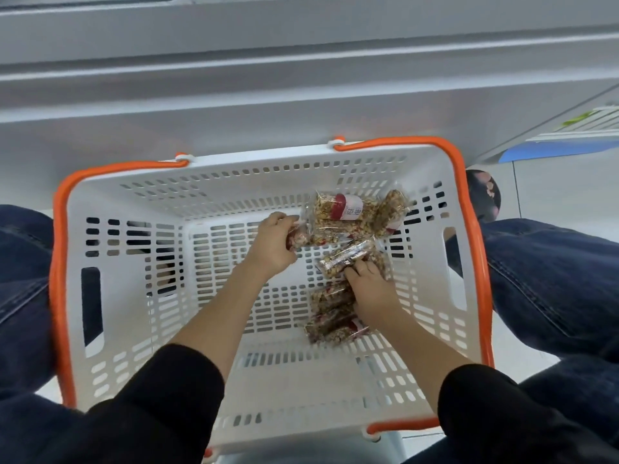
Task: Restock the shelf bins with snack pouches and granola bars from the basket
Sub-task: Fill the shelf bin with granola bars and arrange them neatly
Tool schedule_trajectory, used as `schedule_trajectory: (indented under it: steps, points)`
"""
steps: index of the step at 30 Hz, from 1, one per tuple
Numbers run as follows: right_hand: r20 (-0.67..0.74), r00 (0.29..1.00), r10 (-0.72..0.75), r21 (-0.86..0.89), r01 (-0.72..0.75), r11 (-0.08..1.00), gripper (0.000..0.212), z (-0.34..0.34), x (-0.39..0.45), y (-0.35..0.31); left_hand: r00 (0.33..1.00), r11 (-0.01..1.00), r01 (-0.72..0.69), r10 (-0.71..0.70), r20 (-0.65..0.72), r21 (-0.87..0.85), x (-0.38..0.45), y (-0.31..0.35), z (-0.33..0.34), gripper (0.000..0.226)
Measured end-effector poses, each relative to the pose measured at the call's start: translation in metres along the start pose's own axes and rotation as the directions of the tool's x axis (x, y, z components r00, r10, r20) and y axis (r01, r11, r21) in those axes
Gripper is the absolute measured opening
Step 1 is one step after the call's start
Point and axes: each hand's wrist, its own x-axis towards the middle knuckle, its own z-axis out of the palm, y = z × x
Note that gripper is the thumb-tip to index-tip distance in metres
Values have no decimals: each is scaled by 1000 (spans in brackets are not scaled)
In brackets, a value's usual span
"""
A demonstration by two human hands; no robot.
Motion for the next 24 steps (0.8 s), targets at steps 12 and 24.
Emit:
schedule_trajectory:
  steps: [12,24]
  points:
    - [-122,984,-127,173,147,974,59,-7,-24,3,948,884,212,-289,132,418,-6,25,31,95]
    - [-740,618,-265,256,623,739,38,-145,-98,-62,989,780,120,-150,3,-614,-140,64,-123,11]
